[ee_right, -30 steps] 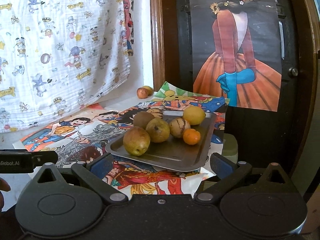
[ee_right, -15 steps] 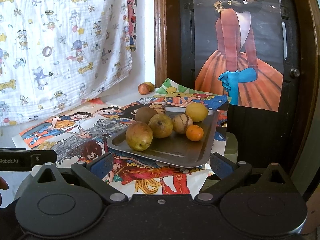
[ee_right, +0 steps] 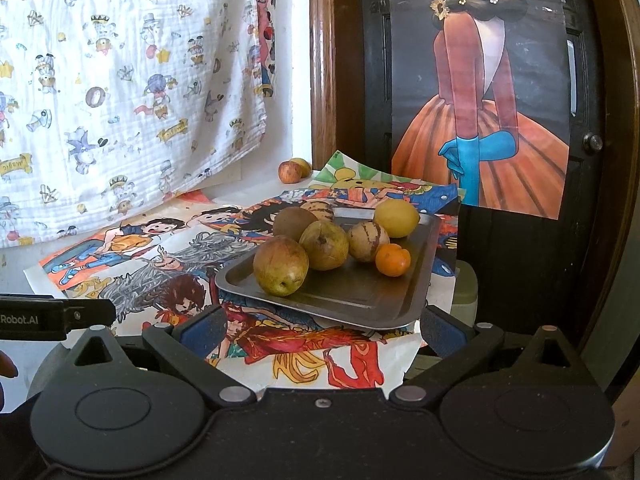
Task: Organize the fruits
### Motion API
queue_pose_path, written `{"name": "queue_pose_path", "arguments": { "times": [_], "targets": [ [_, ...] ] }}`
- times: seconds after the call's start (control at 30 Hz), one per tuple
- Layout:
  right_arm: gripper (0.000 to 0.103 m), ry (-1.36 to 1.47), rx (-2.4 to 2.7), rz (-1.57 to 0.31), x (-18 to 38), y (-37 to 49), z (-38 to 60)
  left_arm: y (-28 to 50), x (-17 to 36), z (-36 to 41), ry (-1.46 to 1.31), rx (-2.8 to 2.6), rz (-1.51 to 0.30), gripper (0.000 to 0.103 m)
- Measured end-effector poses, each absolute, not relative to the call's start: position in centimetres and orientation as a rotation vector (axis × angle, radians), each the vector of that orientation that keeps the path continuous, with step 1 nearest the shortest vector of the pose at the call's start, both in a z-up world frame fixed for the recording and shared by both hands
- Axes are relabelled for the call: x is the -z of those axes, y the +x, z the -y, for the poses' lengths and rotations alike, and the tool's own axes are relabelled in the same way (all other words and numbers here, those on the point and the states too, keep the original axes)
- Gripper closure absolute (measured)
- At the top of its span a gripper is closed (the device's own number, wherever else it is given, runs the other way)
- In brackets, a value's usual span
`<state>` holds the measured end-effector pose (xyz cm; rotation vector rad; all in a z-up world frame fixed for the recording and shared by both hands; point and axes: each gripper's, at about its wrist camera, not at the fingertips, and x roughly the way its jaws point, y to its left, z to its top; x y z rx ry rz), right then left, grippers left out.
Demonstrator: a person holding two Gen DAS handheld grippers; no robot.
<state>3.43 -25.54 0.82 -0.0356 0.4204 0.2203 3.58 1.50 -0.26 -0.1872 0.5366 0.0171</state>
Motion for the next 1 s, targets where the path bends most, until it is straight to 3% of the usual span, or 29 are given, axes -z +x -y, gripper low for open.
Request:
{"name": "queue_pose_path", "arguments": {
  "times": [1.0],
  "targets": [
    [0.001, -0.035, -0.223, -0.426, -0.59, 3.45, 25.48, 3.60, 0.47, -1.52, -0.189, -0.020, -0.545, 0.001]
  ]
}}
